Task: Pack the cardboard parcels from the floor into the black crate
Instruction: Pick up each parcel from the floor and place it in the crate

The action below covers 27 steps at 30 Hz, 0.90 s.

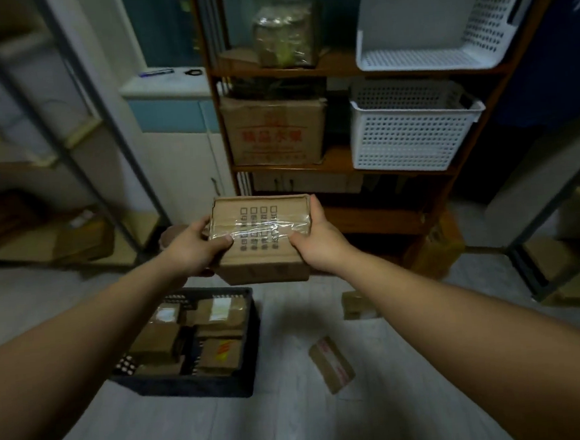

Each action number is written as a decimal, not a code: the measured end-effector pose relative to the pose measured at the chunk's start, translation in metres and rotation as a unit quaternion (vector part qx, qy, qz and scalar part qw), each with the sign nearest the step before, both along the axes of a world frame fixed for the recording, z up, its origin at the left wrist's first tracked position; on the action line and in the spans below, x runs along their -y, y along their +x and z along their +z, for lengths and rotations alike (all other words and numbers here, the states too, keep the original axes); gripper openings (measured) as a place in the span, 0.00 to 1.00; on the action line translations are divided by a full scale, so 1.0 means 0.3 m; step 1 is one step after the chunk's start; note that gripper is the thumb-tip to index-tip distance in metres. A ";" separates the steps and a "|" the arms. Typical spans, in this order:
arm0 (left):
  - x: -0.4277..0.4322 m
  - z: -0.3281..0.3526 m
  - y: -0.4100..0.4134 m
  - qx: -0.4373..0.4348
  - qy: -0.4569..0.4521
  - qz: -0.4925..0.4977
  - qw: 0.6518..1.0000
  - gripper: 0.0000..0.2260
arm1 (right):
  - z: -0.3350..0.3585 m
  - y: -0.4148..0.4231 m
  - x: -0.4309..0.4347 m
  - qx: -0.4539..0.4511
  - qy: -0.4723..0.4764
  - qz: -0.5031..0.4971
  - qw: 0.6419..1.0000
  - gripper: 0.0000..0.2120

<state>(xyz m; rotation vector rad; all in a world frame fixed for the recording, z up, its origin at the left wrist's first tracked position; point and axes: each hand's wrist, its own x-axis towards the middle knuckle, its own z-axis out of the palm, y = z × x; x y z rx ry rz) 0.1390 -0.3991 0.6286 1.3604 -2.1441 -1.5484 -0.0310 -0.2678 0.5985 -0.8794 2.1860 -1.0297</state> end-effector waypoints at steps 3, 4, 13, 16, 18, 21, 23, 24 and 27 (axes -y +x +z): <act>0.115 0.003 0.216 0.007 -0.009 0.010 1.000 0.28 | 0.020 0.194 0.137 0.003 -0.002 0.024 1.000 0.40; 0.157 0.005 0.290 0.007 -0.006 0.013 1.000 0.28 | 0.021 0.265 0.186 0.011 -0.008 0.031 0.999 0.39; 0.478 0.037 0.765 -0.004 0.031 0.028 0.999 0.29 | 0.000 0.723 0.542 0.062 -0.016 0.056 0.996 0.37; 0.579 0.027 0.790 0.001 0.031 0.016 0.999 0.30 | -0.008 0.743 0.634 0.047 -0.027 0.063 0.997 0.37; 0.647 0.008 0.775 -0.007 0.034 0.016 0.999 0.30 | -0.022 0.729 0.699 0.040 -0.029 0.060 0.997 0.38; 0.753 -0.043 0.732 -0.003 0.036 0.024 0.999 0.31 | -0.062 0.699 0.814 0.029 -0.018 0.050 0.998 0.38; 0.833 -0.085 0.707 0.007 0.034 0.034 0.999 0.32 | -0.093 0.681 0.898 0.029 -0.005 0.051 0.998 0.39; 0.875 -0.108 0.697 0.013 0.031 0.035 0.999 0.32 | -0.109 0.676 0.936 0.039 -0.006 0.051 0.998 0.40; 0.995 -0.175 0.675 0.026 0.039 0.035 0.998 0.34 | -0.160 0.669 1.031 0.059 0.000 0.057 0.997 0.42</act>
